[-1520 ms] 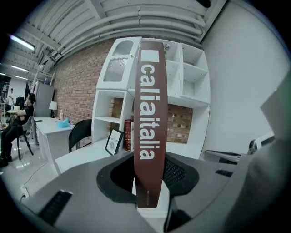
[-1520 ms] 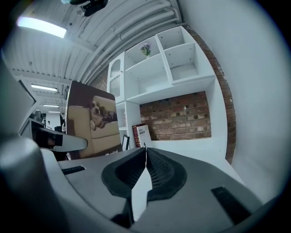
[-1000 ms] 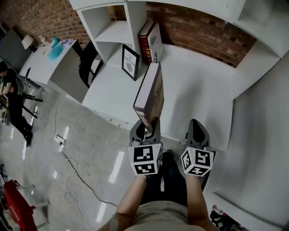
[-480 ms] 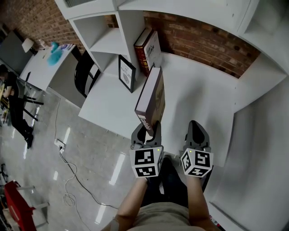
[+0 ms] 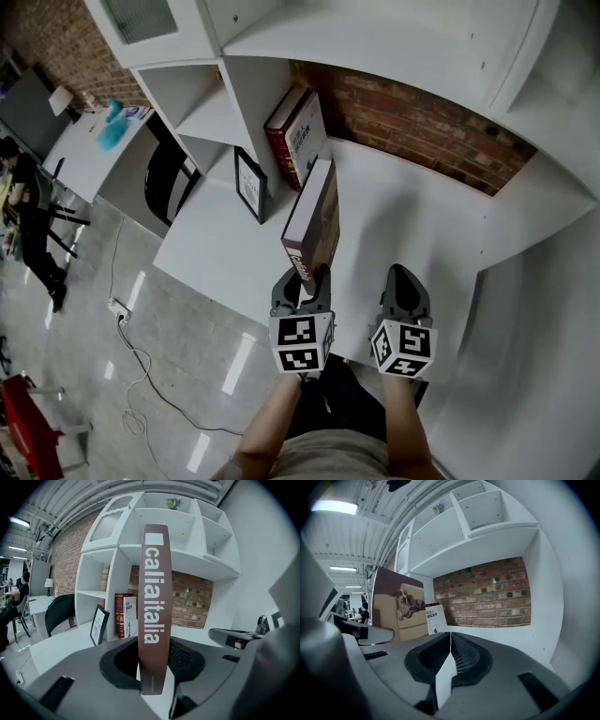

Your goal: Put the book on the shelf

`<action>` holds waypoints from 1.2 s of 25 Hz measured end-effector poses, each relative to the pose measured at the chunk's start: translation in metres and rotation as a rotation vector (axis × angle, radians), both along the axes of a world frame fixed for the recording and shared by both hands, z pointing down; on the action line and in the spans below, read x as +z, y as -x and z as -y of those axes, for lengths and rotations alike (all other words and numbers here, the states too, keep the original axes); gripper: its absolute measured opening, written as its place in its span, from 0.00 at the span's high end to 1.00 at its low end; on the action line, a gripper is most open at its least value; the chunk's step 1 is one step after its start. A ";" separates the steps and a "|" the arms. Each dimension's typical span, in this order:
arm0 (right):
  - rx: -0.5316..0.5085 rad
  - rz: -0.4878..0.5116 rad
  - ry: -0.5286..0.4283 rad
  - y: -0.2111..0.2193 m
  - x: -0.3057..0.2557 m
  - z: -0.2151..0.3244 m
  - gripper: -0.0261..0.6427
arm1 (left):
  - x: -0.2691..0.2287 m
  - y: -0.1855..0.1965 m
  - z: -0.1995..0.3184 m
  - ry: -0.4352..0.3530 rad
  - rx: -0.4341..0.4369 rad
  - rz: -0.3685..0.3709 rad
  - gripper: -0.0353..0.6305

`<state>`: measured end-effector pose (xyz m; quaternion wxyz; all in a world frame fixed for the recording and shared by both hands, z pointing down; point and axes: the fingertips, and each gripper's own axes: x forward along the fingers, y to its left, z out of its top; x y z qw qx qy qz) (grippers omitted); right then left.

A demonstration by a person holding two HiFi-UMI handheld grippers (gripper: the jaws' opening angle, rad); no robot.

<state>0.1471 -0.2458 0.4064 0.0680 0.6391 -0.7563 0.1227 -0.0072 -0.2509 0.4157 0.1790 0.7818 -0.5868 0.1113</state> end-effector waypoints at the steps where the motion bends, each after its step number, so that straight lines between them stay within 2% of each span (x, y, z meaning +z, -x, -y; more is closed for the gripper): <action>1: -0.003 0.000 -0.001 -0.002 0.000 0.005 0.94 | 0.000 -0.002 0.005 0.001 -0.002 0.001 0.73; 15: -0.026 0.013 0.010 -0.019 0.011 0.049 0.94 | 0.010 -0.014 0.045 0.017 -0.031 0.010 0.73; 30: 0.016 0.008 0.053 -0.018 0.030 0.088 0.94 | 0.036 -0.021 0.097 0.050 0.055 0.019 0.73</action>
